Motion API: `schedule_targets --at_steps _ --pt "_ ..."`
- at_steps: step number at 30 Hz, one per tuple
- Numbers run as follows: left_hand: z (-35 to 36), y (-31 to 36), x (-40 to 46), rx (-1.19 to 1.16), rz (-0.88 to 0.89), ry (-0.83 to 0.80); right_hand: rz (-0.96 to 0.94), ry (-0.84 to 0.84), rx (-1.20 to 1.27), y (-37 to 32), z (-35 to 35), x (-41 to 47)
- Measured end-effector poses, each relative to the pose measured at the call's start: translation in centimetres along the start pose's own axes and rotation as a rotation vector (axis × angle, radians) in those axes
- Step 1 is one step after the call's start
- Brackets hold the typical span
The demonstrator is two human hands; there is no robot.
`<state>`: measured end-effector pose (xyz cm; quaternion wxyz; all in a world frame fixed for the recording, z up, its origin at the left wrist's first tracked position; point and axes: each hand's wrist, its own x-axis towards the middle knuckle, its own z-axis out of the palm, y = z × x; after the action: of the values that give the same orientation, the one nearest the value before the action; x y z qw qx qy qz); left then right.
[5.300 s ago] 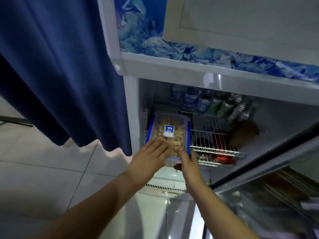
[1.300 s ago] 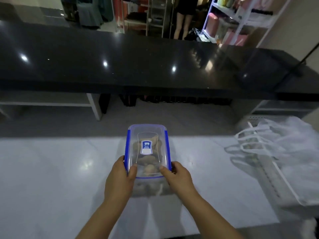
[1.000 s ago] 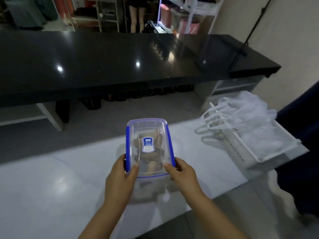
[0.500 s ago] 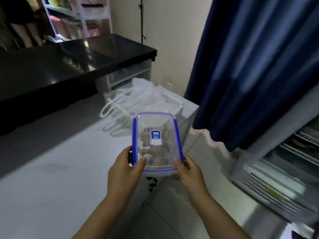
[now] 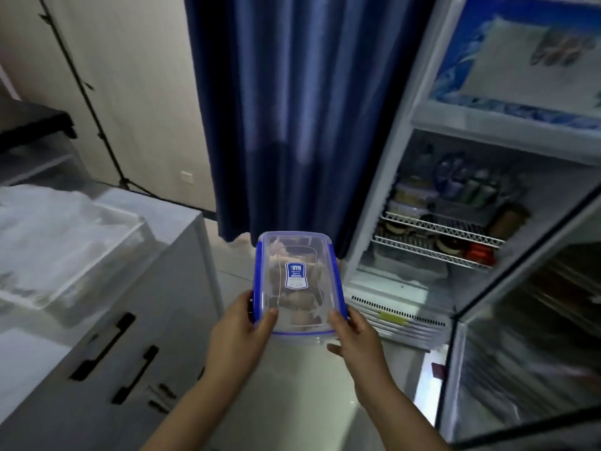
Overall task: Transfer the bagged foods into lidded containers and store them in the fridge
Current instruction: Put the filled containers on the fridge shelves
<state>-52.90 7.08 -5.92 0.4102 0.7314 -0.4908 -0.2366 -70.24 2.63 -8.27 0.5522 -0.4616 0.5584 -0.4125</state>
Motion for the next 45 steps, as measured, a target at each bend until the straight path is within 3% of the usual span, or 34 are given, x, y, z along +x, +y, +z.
schedule_targets --at_steps 10,21,26,29,36,45 --pt "12.4 5.8 7.9 0.037 0.137 -0.211 0.097 0.251 0.125 0.6 -9.6 7.6" --pt "27.1 12.3 23.1 0.068 0.288 -0.408 0.220 0.470 0.370 -1.0 -16.6 22.4" --pt "33.5 14.5 28.0 0.098 0.367 -0.631 0.202 0.654 0.448 -0.1 -19.9 28.0" --pt "37.2 15.4 29.2 0.101 0.515 -0.772 0.197 0.734 0.439 0.1 -22.4 30.5" --pt "45.8 17.3 30.4 0.541 1.138 -0.631 0.189 0.789 0.352 1.2 -29.2 36.2" --pt "53.3 17.6 31.9 0.672 1.137 -0.520 0.274 0.632 0.258 3.0 -35.1 43.8"
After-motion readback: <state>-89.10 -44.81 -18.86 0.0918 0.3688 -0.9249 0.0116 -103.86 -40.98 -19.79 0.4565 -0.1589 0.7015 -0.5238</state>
